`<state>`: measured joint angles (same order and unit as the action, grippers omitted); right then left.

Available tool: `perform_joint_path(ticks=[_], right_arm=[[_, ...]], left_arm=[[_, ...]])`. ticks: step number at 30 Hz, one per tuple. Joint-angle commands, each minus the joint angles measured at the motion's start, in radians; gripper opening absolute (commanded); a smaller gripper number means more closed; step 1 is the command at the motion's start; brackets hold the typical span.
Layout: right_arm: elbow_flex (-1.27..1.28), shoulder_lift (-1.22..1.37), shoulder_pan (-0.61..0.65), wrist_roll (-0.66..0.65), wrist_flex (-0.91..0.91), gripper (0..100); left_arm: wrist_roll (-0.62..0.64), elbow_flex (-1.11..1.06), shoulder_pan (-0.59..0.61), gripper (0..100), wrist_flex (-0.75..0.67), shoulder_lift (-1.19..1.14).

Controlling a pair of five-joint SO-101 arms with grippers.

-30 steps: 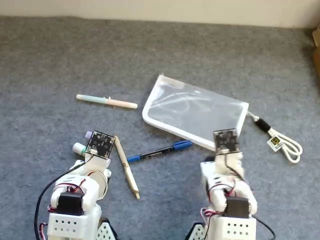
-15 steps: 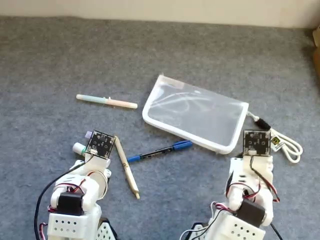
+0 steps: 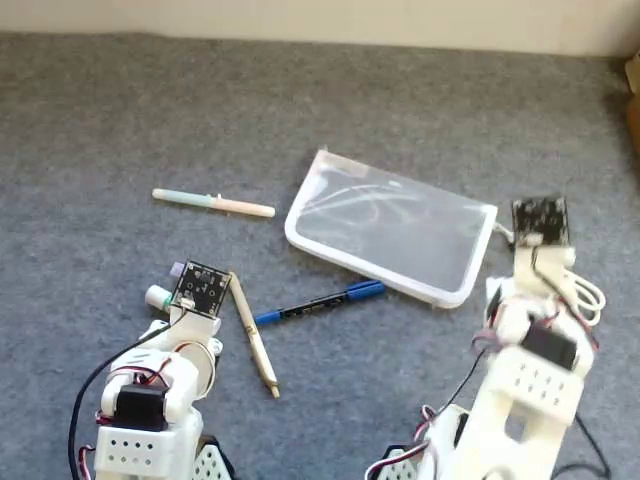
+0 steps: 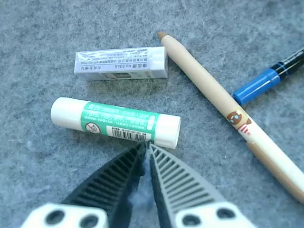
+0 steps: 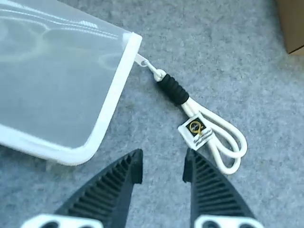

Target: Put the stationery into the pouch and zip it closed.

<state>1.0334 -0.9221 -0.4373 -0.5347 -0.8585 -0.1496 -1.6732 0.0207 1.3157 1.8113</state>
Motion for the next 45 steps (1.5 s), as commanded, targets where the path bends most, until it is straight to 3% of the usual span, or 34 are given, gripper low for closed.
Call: perform_joint_path(ticks=[1,6,12,20,23,34,40,45], right_arm=[[-0.197,0.237,-0.008,-0.014,0.033,14.6],[-0.43,0.535,-0.007,-0.015,0.033,14.6],[-0.657,0.866,-0.005,-0.126,0.028,14.6],[-0.931,1.179,-0.007,-0.127,0.027,18.0],[-0.981,1.234,-0.007,-0.127,0.027,23.6],[-0.99,1.32,0.004,-0.256,0.019,16.0],[-1.0,1.322,0.01,-0.315,-0.205,15.9],[-1.0,1.326,0.008,-0.316,-0.222,15.9]], left_arm=[[-0.003,-0.022,0.002,3,0.006,0.01],[-0.003,-0.022,0.002,3,0.006,0.01],[-0.003,-0.022,0.002,3,0.006,0.01],[-0.003,-0.022,0.002,3,0.006,0.01],[-0.003,-0.022,0.002,3,0.006,0.01],[-0.003,-0.022,0.002,3,0.006,0.01],[-0.003,-0.022,0.002,3,0.006,0.01],[-0.003,-0.022,0.002,3,0.006,0.01]])
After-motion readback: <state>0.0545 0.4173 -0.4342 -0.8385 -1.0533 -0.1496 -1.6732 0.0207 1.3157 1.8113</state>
